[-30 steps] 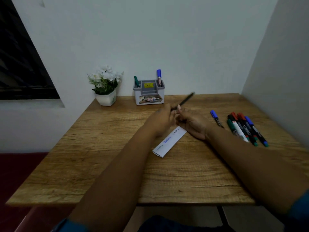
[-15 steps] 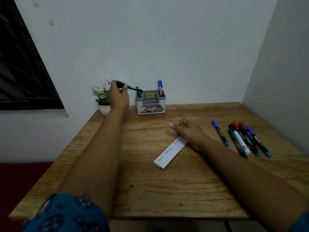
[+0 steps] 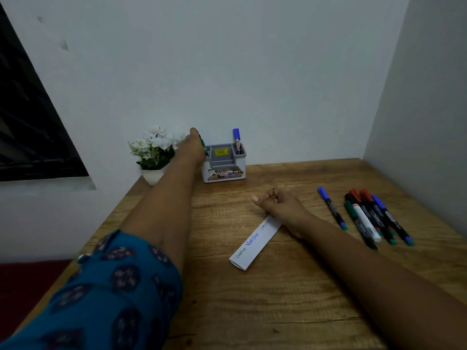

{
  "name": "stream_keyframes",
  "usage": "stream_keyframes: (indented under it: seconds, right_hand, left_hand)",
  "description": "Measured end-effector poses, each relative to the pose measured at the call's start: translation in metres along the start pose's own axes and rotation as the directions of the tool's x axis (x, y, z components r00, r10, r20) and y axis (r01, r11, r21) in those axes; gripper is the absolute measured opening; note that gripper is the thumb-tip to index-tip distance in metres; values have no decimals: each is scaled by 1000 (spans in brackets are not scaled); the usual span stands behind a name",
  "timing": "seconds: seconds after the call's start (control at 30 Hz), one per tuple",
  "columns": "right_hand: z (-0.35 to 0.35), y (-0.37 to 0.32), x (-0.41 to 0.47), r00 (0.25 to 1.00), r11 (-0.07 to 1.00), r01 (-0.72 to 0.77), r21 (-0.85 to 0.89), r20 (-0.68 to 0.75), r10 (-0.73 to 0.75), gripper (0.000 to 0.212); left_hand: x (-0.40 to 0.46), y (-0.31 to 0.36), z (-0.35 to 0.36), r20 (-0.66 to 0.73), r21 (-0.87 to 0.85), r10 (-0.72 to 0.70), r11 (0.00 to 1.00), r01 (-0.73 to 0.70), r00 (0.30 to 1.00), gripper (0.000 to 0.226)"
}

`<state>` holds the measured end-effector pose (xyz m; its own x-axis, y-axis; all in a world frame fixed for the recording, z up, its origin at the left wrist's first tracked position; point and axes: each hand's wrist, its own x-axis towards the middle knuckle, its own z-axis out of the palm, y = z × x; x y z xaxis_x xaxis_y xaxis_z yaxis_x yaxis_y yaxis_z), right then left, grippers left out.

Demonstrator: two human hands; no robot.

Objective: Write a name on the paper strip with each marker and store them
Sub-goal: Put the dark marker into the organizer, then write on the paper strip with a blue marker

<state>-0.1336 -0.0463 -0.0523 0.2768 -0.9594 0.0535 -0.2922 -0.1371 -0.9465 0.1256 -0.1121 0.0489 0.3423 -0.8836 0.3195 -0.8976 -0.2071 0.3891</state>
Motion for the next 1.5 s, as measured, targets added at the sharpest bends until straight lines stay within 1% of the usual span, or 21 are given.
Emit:
stream_keyframes:
  seconds: [0.1,0.17,0.23,0.3,0.37,0.5,0.6,0.63,0.7,0.73,0.8,0.87,0.97,1.03,1.07,1.13,1.2,1.27,1.37,1.43,1.5]
  right_hand:
    - [-3,-6,-5,999,1000,-3,18,49,2,40]
    - [-6,-9,-10,996,998,-19,58,93,14,25]
    - [-7,-15,-13,995,985,-57,161,93,43,8]
    - [-7,-17,-13,991,926,-126,354,95,99,23]
    - [-7,-19,-13,985,845,-168,507,108,131,31]
    - [-10,-19,-15,987,849,-161,503,71,145,34]
    - [-10,-17,-20,998,930,-66,362,36,57,30]
    - [-12,-17,-21,1000,959,-10,282,4,9,28]
    - [-25,-20,-20,974,981,168,-92,-134,-180,18]
    - [-35,-20,-18,939,911,211,-354,-184,-289,16]
    - [-60,-18,-11,914,668,16,-744,-260,-310,22]
    - [-79,-16,-10,924,535,-221,-816,-351,-154,23]
    - [-85,-14,-12,940,595,-291,-750,-338,34,15]
    - [-83,-15,-10,961,702,-194,-685,-275,-2,20]
    - [-80,-15,-10,970,793,-121,-597,-240,-32,20]
    - [-72,-16,-10,991,987,0,-163,-133,-22,21]
    - [-62,-17,-13,998,951,-34,307,61,16,33]
    - [-57,-17,-20,963,852,-144,503,269,4,36]
    - [-53,-12,-25,894,804,-236,546,446,-40,33]
    - [-49,-10,-25,898,817,-235,527,440,-25,19]
    - [-44,-11,-23,926,848,-204,488,377,6,27]
  left_hand:
    - [-10,11,7,-186,138,42,990,-16,982,54]
    - [-32,32,11,-223,121,154,984,-130,963,48]
    - [-65,55,21,-84,-25,261,964,-263,962,27]
    - [-102,70,33,126,-130,287,954,-271,950,12]
    - [-128,77,44,298,-156,255,964,-216,920,10]
    - [-153,74,45,410,-275,150,961,-35,900,7]
    - [-169,69,44,531,-440,104,882,169,841,38]
    - [-171,67,44,544,-444,117,881,166,831,48]
    - [-173,66,43,555,-452,145,879,150,819,53]
    - [-174,67,41,557,-463,152,873,154,816,51]
    - [-177,68,40,552,-463,155,874,147,819,45]
    - [-179,69,42,533,-435,162,894,105,830,39]
    - [-183,71,44,484,-450,181,890,67,856,29]
    - [-185,71,45,449,-451,202,892,26,870,28]
    - [-186,71,45,431,-443,213,896,0,877,32]
    - [-187,70,47,399,-422,219,906,-34,890,51]
    - [-188,70,49,339,-373,247,921,-111,908,81]
    - [-190,70,51,279,-314,316,922,-225,907,106]
    - [-192,71,51,296,-260,433,894,-364,852,107]
    - [-193,71,52,337,-279,478,874,-398,811,101]
    - [-193,71,51,393,-329,466,876,-352,793,98]
